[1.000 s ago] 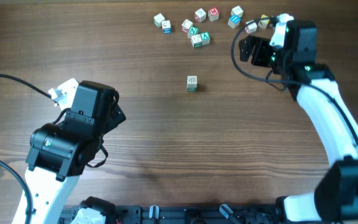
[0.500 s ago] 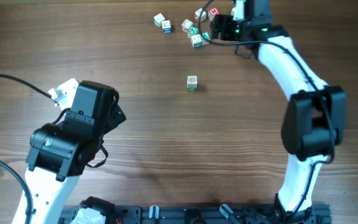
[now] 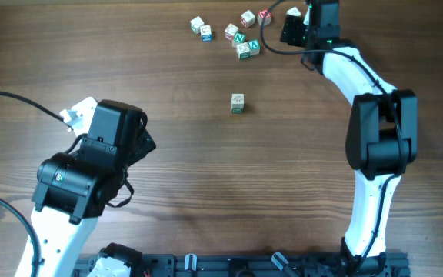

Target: Form a tower

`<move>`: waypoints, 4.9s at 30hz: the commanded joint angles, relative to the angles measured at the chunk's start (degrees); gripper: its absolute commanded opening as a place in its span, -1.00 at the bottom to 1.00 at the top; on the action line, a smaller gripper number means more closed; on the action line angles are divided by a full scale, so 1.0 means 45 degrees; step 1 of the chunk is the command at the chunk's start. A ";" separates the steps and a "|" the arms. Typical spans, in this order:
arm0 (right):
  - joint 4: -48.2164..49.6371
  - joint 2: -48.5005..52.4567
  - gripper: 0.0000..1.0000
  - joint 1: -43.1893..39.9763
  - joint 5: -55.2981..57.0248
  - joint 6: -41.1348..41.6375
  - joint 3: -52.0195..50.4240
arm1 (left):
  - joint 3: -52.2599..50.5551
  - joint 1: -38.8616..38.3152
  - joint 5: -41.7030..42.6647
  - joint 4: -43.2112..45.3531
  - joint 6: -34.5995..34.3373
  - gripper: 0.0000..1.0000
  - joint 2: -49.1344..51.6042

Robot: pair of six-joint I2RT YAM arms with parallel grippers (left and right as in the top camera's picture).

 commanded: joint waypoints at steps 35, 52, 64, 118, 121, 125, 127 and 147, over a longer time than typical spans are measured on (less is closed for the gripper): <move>-0.0049 0.1297 -0.57 -0.0597 -0.0015 -0.2152 0.0942 | -0.0117 0.0126 0.0068 0.0005 -0.0214 1.00 -0.0019; -0.7295 -0.2356 -0.58 -0.0539 -0.0204 -0.1457 0.0942 | -0.0117 0.0126 0.0068 0.0005 -0.0209 1.00 -0.0019; -1.0506 -0.2603 -0.58 -0.0539 -0.2191 -0.1438 0.0942 | -0.0117 0.0126 0.0068 0.0005 -0.0209 1.00 -0.0019; 0.0034 0.2676 -0.19 0.1467 0.3181 0.4153 0.1428 | -0.0117 0.0126 0.0068 0.0005 -0.0209 1.00 -0.0019; -0.0714 0.2006 -0.31 0.1447 0.3181 0.3900 0.1457 | -0.0117 0.0126 0.0068 0.0005 -0.0209 1.00 -0.0019; -0.2123 0.0520 -0.36 0.1428 0.3186 0.2720 0.1462 | -0.0117 0.0126 0.0068 0.0005 -0.0209 1.00 -0.0019; -0.3172 -0.0369 -0.38 0.1428 0.3186 0.2463 0.1457 | -0.0117 0.0126 0.0068 0.0005 -0.0209 1.00 -0.0019; -1.1118 -0.5119 -0.40 0.2346 -0.1545 0.1817 0.1370 | -0.0117 0.0126 0.0068 0.0005 -0.0209 1.00 -0.0019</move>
